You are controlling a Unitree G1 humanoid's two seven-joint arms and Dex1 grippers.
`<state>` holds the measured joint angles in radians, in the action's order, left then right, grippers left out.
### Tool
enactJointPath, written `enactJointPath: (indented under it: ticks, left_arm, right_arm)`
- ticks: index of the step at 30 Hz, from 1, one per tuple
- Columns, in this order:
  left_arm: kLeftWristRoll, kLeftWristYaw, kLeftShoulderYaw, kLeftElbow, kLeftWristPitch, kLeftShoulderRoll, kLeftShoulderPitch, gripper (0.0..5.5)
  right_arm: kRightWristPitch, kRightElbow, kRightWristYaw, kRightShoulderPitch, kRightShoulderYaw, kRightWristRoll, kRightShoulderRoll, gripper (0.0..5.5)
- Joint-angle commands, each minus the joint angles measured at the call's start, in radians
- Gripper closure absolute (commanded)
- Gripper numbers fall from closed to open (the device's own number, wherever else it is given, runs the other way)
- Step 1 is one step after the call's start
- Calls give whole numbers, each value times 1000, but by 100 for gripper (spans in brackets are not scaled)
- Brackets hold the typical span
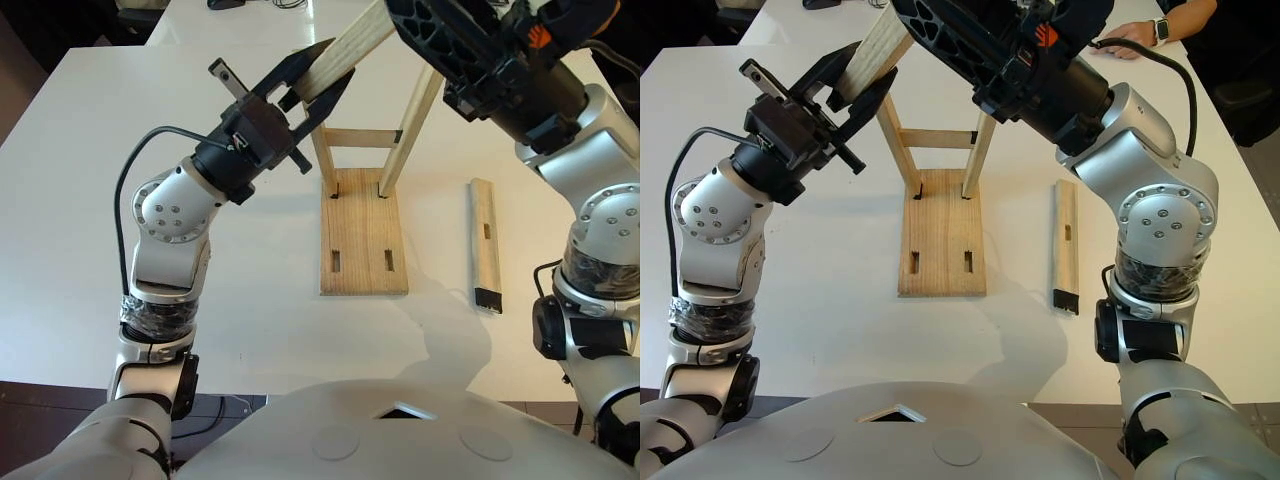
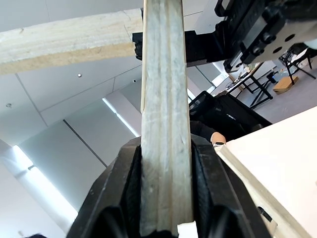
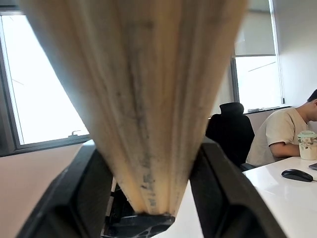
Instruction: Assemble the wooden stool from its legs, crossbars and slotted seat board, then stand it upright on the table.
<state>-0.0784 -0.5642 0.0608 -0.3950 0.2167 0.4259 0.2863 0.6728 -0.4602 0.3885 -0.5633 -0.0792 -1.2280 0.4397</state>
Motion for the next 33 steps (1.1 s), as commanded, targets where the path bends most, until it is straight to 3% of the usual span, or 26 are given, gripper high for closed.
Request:
enactJointPath:
  ticks: [1, 15, 24, 27, 33]
  left_arm:
    - [24, 12, -20, 40, 27, 16, -10, 442]
    - [16, 20, -18, 59, 19, 3, 9, 442]
    - [-12, 12, -18, 56, -60, 4, -20, 301]
    - [-33, 20, -55, 82, -89, 13, -12, 266]
    - [-47, 44, -141, 235, -101, 30, -16, 266]
  right_arm:
    - [19, -27, 24, 15, -7, -1, 14, 343]
    - [9, -47, 73, 48, 6, 78, 21, 345]
    - [-20, -45, 58, 19, -40, 92, 6, 345]
    - [-10, -59, 68, 18, -90, 67, 48, 345]
    - [91, -90, 185, 138, -255, -49, 265, 345]
